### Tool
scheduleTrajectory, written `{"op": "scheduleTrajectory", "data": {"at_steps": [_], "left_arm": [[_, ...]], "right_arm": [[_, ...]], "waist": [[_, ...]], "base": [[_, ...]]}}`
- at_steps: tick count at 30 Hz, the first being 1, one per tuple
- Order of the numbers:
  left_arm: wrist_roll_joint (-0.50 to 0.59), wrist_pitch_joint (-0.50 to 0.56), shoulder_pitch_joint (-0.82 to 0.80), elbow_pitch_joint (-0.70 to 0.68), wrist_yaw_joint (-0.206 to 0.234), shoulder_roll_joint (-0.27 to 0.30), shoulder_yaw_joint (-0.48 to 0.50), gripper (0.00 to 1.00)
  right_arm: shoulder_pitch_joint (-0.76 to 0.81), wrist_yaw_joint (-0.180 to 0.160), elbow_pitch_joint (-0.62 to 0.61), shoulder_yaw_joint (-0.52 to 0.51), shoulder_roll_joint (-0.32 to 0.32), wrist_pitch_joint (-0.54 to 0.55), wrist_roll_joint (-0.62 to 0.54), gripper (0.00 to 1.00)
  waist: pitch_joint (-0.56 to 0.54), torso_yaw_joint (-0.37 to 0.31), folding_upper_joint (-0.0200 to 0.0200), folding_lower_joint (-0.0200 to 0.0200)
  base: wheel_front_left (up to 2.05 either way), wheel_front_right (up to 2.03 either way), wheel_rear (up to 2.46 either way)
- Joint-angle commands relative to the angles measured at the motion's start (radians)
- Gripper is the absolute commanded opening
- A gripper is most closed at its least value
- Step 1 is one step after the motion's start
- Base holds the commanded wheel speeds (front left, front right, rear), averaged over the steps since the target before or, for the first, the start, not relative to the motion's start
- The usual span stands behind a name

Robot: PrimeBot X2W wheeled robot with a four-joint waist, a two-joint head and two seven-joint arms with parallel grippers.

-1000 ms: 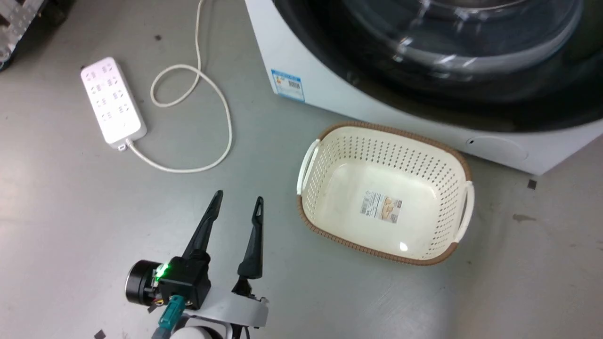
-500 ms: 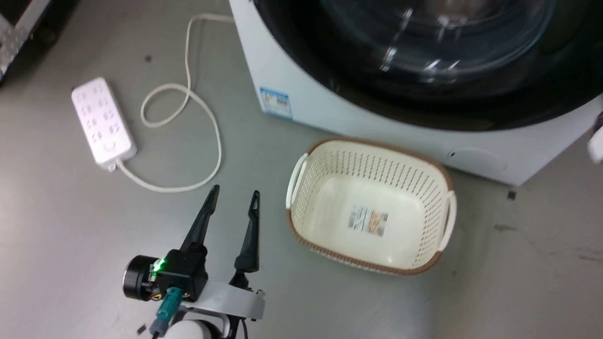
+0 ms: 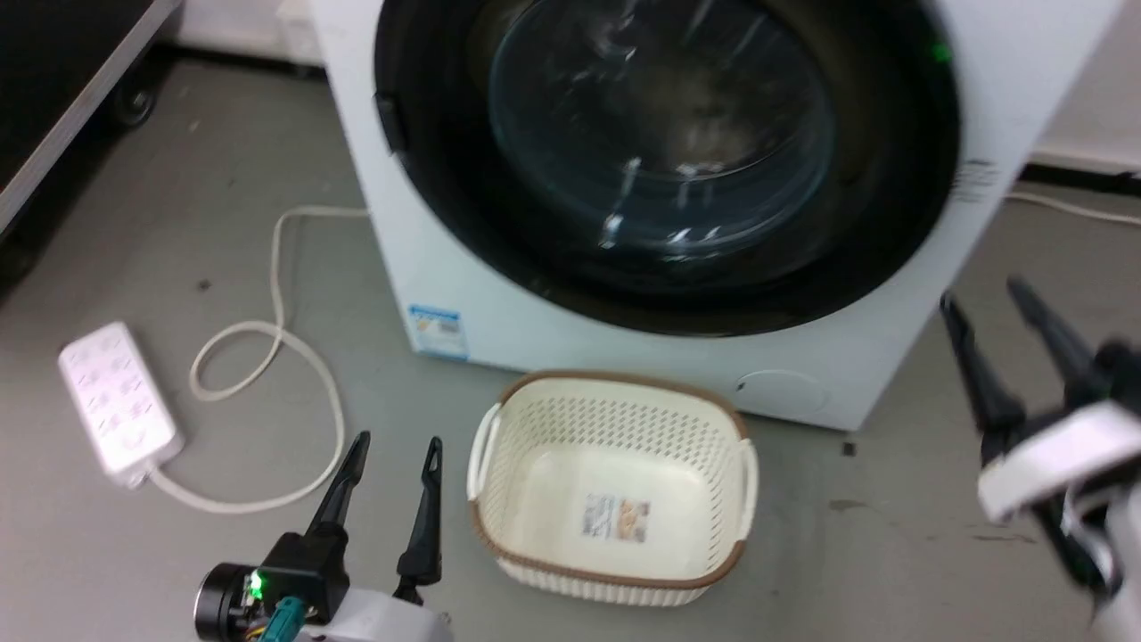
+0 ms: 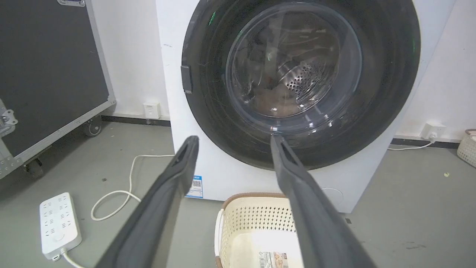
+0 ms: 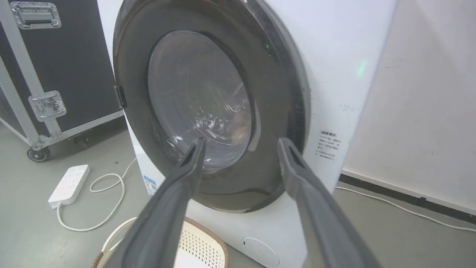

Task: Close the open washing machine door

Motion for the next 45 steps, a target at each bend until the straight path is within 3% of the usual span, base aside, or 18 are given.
{"op": "scheduleTrajectory", "data": {"at_steps": [1,3,6,10,15,16,45], "left_arm": [[-0.005,-0.004,0.018,0.008,-0.009,0.005,0.008,1.0],[-0.018,-0.004,0.043,0.034,-0.028,0.001,0.012,1.0],[-0.023,-0.004,0.052,0.044,-0.031,-0.001,0.018,1.0],[-0.02,-0.004,0.058,0.054,-0.035,-0.004,0.02,1.0],[-0.01,-0.004,0.06,0.059,-0.041,-0.005,0.026,1.0],[-0.012,0.0,0.051,0.058,-0.037,-0.002,0.023,0.0],[0.012,0.051,0.043,0.034,-0.027,-0.004,0.042,0.0]], "right_arm": [[0.088,-0.001,-0.056,-0.051,0.041,-0.006,-0.062,1.0],[0.322,-0.001,-0.228,-0.195,0.202,-0.007,-0.277,1.0],[0.415,-0.001,-0.291,-0.231,0.286,-0.007,-0.351,1.0],[0.486,-0.001,-0.325,-0.247,0.339,-0.007,-0.411,1.0],[0.511,-0.001,-0.337,-0.249,0.362,-0.007,-0.427,1.0],[0.497,0.0,-0.331,-0.248,0.356,-0.003,-0.423,0.0],[0.483,0.0,-0.344,-0.245,0.362,0.047,-0.431,0.0]], "waist": [[-0.047,-0.046,-0.0001,0.0003],[-0.074,-0.064,-0.0001,0.0003],[-0.079,-0.07,-0.0001,0.0003],[-0.083,-0.076,-0.0001,0.0003],[-0.087,-0.08,-0.0001,0.0003],[-0.087,-0.08,-0.0001,0.0003],[-0.082,-0.077,-0.0001,0.0004]], "base": [[0.0,0.0,0.0],[0.0,0.0,0.0],[0.0,0.0,0.0],[0.0,0.0,0.0],[0.0,0.0,0.0],[0.0,0.0,0.0],[0.0,0.0,0.0]]}}
